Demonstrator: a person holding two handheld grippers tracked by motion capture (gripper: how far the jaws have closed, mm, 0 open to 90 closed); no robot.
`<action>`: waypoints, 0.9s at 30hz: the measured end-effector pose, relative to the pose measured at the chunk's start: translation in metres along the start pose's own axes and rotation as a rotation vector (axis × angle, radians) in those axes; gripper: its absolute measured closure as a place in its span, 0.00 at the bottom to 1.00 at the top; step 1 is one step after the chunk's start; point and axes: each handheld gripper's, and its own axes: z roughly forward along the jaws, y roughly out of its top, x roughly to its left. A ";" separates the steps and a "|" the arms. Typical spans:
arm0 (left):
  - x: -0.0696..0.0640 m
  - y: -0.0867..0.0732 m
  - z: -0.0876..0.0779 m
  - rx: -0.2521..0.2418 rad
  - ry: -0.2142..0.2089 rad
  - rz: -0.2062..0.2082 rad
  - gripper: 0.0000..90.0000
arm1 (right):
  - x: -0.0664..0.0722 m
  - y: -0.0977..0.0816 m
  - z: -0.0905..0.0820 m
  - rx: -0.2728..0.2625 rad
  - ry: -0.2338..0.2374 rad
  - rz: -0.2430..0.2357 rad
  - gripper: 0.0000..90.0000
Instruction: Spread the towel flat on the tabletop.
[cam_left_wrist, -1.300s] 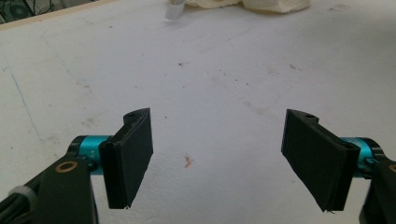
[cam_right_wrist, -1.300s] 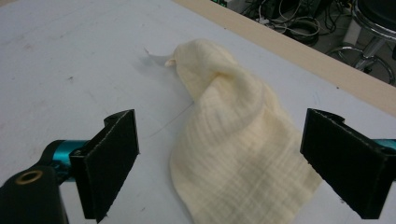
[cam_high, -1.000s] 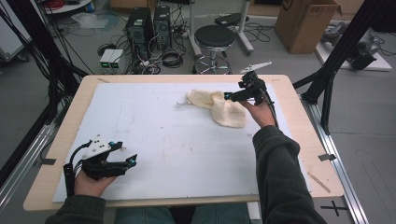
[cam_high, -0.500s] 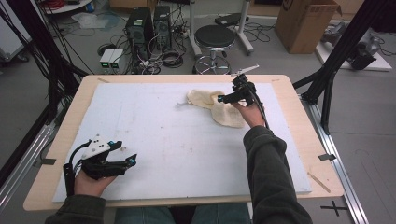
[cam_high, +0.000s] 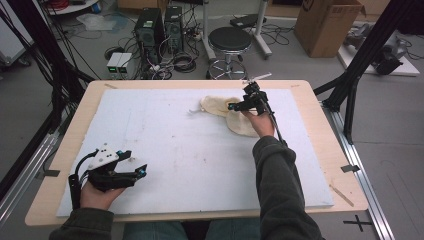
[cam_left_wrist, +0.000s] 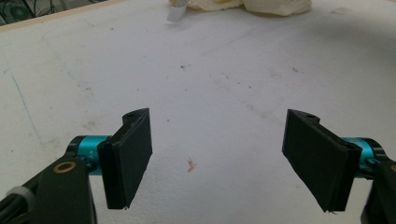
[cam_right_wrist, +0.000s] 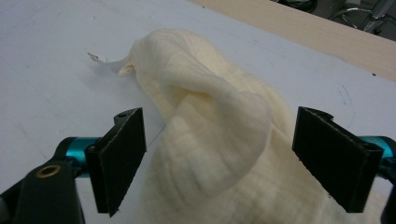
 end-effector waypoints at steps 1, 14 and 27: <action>0.000 0.000 0.000 -0.001 0.000 -0.003 0.27 | 0.001 0.000 0.002 0.001 -0.007 -0.006 0.23; -0.001 0.000 0.001 0.001 -0.002 0.002 0.27 | 0.003 -0.010 0.033 0.078 -0.054 0.020 0.53; -0.001 0.000 0.000 0.003 -0.004 0.010 0.27 | 0.007 -0.009 0.029 0.112 -0.045 -0.036 0.88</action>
